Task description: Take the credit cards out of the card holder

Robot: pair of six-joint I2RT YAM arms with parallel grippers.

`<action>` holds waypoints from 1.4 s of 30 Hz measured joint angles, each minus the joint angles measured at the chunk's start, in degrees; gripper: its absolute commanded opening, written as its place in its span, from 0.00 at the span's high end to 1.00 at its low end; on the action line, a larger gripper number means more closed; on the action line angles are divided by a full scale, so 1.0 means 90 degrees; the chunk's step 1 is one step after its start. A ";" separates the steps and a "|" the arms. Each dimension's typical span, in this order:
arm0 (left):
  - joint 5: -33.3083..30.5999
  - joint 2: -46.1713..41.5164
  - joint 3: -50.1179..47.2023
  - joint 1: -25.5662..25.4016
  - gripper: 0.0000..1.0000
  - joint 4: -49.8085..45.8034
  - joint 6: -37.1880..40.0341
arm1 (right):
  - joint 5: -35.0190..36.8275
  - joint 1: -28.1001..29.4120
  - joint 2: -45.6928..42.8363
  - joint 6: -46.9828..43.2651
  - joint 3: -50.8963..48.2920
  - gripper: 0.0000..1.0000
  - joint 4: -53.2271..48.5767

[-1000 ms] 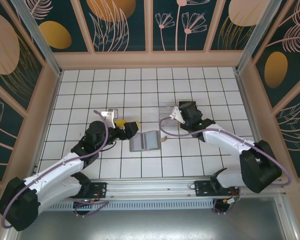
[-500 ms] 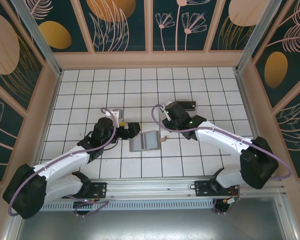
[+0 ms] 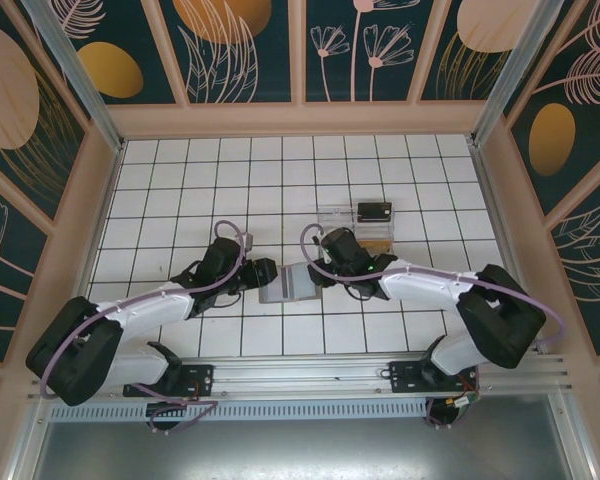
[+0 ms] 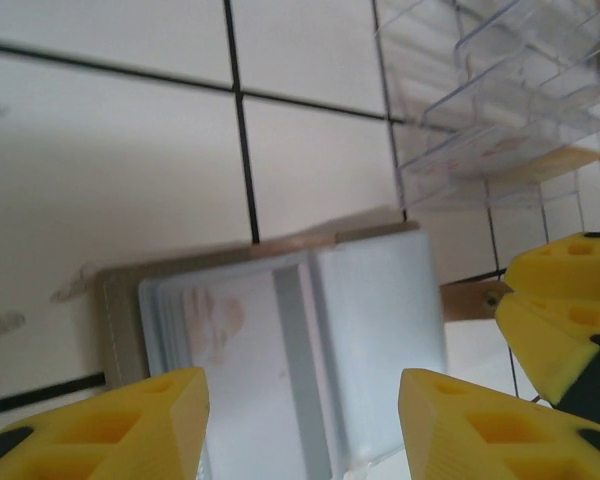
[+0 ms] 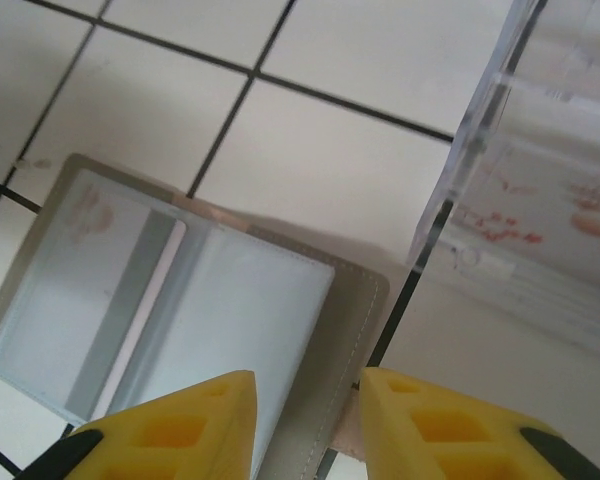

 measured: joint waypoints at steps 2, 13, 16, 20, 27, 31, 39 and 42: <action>0.0087 0.0070 -0.0044 0.0000 0.45 0.0002 -0.0085 | -0.0010 0.0000 0.0187 0.0063 -0.0034 0.68 0.0053; 0.0384 0.0486 -0.0039 0.0000 0.45 0.0015 -0.0199 | -0.0061 0.0000 0.0855 0.0112 -0.0131 0.68 0.0452; 0.0415 0.0597 -0.0015 0.0000 0.45 0.0019 -0.0199 | -0.0063 0.0000 0.0869 0.0112 -0.0131 0.68 0.0486; 0.0435 0.0678 0.0044 0.0000 0.45 0.0019 -0.0197 | -0.0063 0.0000 0.0884 0.0112 -0.0131 0.68 0.0510; 0.0430 0.0695 0.0070 0.0000 0.44 0.0000 -0.0192 | -0.0063 0.0000 0.0906 0.0114 -0.0131 0.68 0.0539; 0.0381 0.0690 0.0129 0.0000 0.43 -0.0119 -0.0165 | -0.0063 0.0005 0.0928 0.0134 -0.0131 0.68 0.0593; 0.0231 0.0605 0.0165 0.0000 0.44 -0.0362 -0.0073 | -0.0080 0.0029 0.0971 0.0168 -0.0129 0.68 0.0690; 0.0255 0.0639 0.0165 0.0000 0.44 -0.0338 -0.0073 | -0.0080 0.0029 0.0976 0.0214 -0.0129 0.68 0.0695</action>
